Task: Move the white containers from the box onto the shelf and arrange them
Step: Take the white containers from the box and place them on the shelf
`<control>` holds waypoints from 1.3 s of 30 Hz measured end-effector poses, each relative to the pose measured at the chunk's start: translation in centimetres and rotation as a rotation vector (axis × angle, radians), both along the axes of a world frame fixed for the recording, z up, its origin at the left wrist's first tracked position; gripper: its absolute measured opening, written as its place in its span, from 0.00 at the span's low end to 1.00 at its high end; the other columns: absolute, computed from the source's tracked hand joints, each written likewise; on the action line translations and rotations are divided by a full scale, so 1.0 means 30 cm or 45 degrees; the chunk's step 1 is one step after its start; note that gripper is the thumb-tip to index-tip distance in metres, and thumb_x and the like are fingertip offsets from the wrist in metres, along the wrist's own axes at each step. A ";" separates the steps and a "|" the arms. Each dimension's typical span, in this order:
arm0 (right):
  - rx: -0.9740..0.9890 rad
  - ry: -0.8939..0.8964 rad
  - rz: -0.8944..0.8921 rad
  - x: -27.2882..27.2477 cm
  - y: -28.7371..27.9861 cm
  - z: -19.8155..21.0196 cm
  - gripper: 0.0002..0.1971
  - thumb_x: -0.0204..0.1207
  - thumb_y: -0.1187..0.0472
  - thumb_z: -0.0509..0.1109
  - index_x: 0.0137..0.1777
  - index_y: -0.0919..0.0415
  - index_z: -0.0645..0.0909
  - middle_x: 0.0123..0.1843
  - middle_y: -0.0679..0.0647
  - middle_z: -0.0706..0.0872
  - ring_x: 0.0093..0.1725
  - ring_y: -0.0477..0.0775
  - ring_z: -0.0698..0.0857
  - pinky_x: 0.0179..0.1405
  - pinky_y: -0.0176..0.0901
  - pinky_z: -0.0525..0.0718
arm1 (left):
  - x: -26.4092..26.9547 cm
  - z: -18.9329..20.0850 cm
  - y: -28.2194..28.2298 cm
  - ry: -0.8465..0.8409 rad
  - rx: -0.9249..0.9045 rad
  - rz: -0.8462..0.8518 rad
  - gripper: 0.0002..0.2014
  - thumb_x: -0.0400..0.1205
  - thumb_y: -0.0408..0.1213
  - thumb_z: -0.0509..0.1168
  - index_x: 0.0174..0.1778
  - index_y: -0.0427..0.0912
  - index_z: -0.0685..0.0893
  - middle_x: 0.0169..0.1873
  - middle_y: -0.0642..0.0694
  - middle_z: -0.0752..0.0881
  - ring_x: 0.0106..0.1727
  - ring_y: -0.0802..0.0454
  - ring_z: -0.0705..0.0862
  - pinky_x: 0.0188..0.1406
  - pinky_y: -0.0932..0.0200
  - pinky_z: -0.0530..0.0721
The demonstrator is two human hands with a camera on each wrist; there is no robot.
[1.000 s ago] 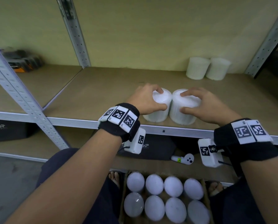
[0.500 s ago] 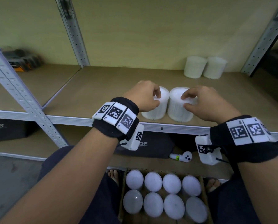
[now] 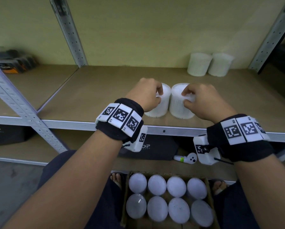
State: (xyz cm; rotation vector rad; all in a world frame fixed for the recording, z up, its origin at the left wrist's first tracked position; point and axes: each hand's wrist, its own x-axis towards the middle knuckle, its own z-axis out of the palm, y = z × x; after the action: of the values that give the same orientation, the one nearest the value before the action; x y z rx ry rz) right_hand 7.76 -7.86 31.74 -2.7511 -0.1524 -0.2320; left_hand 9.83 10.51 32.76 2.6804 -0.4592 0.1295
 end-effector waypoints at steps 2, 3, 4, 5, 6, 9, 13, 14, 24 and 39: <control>0.002 -0.004 -0.005 0.023 0.002 -0.003 0.14 0.77 0.61 0.68 0.62 0.58 0.82 0.64 0.58 0.82 0.59 0.57 0.82 0.50 0.39 0.74 | 0.022 -0.005 -0.007 -0.007 0.000 0.010 0.10 0.80 0.35 0.65 0.56 0.45 0.85 0.61 0.45 0.84 0.59 0.48 0.83 0.58 0.57 0.81; 0.003 -0.006 -0.009 0.035 0.003 -0.004 0.14 0.77 0.61 0.67 0.62 0.58 0.82 0.64 0.58 0.82 0.59 0.58 0.83 0.49 0.40 0.75 | 0.034 -0.006 -0.012 -0.011 0.003 0.012 0.10 0.80 0.35 0.65 0.56 0.45 0.85 0.61 0.44 0.84 0.59 0.48 0.84 0.59 0.56 0.82; 0.005 -0.006 -0.014 0.048 0.004 -0.005 0.14 0.78 0.61 0.67 0.62 0.59 0.82 0.64 0.59 0.82 0.59 0.59 0.82 0.49 0.41 0.76 | 0.048 -0.007 -0.016 -0.016 0.007 0.014 0.10 0.80 0.35 0.65 0.56 0.45 0.85 0.61 0.44 0.84 0.59 0.47 0.84 0.60 0.55 0.82; 0.007 -0.007 -0.017 0.062 0.005 -0.007 0.14 0.78 0.62 0.66 0.63 0.59 0.82 0.64 0.59 0.82 0.59 0.59 0.82 0.51 0.42 0.76 | 0.062 -0.007 -0.020 -0.021 0.012 0.015 0.10 0.80 0.35 0.65 0.56 0.45 0.85 0.61 0.44 0.84 0.59 0.47 0.84 0.60 0.55 0.82; 0.006 -0.012 -0.018 0.076 0.006 -0.007 0.14 0.78 0.62 0.66 0.63 0.60 0.81 0.64 0.60 0.82 0.61 0.59 0.81 0.52 0.43 0.77 | 0.078 -0.006 -0.024 -0.024 0.018 0.015 0.10 0.80 0.35 0.65 0.56 0.45 0.85 0.61 0.44 0.85 0.59 0.47 0.84 0.60 0.55 0.82; 0.012 -0.034 -0.017 0.133 0.001 -0.013 0.15 0.78 0.63 0.66 0.63 0.61 0.82 0.64 0.60 0.82 0.62 0.59 0.81 0.57 0.45 0.79 | 0.134 -0.002 -0.036 -0.039 0.033 0.018 0.10 0.80 0.35 0.66 0.57 0.44 0.86 0.61 0.44 0.85 0.60 0.47 0.84 0.60 0.57 0.80; 0.004 -0.042 -0.008 0.228 -0.012 -0.020 0.14 0.78 0.61 0.67 0.63 0.62 0.82 0.65 0.60 0.83 0.65 0.59 0.80 0.63 0.46 0.78 | 0.225 0.000 -0.060 -0.031 0.054 0.029 0.10 0.80 0.35 0.67 0.57 0.43 0.86 0.60 0.43 0.85 0.59 0.47 0.84 0.60 0.57 0.80; -0.003 -0.034 -0.010 0.253 -0.014 -0.021 0.15 0.78 0.61 0.67 0.63 0.62 0.82 0.65 0.60 0.83 0.66 0.59 0.79 0.64 0.47 0.78 | 0.250 -0.002 -0.067 -0.031 0.055 0.032 0.10 0.80 0.35 0.67 0.57 0.43 0.86 0.60 0.44 0.85 0.60 0.47 0.84 0.61 0.57 0.80; -0.069 -0.017 -0.006 0.512 -0.043 -0.028 0.17 0.80 0.65 0.63 0.67 0.63 0.80 0.67 0.60 0.81 0.68 0.61 0.77 0.65 0.46 0.76 | 0.504 -0.018 -0.108 -0.040 0.039 0.066 0.10 0.80 0.34 0.66 0.55 0.43 0.87 0.61 0.42 0.84 0.60 0.46 0.84 0.61 0.56 0.81; -0.030 -0.083 0.030 0.811 -0.110 -0.041 0.15 0.81 0.62 0.64 0.66 0.63 0.81 0.67 0.61 0.82 0.68 0.60 0.78 0.67 0.44 0.73 | 0.832 0.003 -0.164 -0.036 0.107 0.049 0.11 0.81 0.33 0.66 0.58 0.41 0.87 0.61 0.42 0.84 0.64 0.45 0.81 0.62 0.57 0.77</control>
State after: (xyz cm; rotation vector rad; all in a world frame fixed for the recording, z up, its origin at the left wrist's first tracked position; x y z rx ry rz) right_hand 32.10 -11.15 30.49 -2.7647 -0.2061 -0.3156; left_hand 34.79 5.60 32.84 2.7736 -0.4306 0.1625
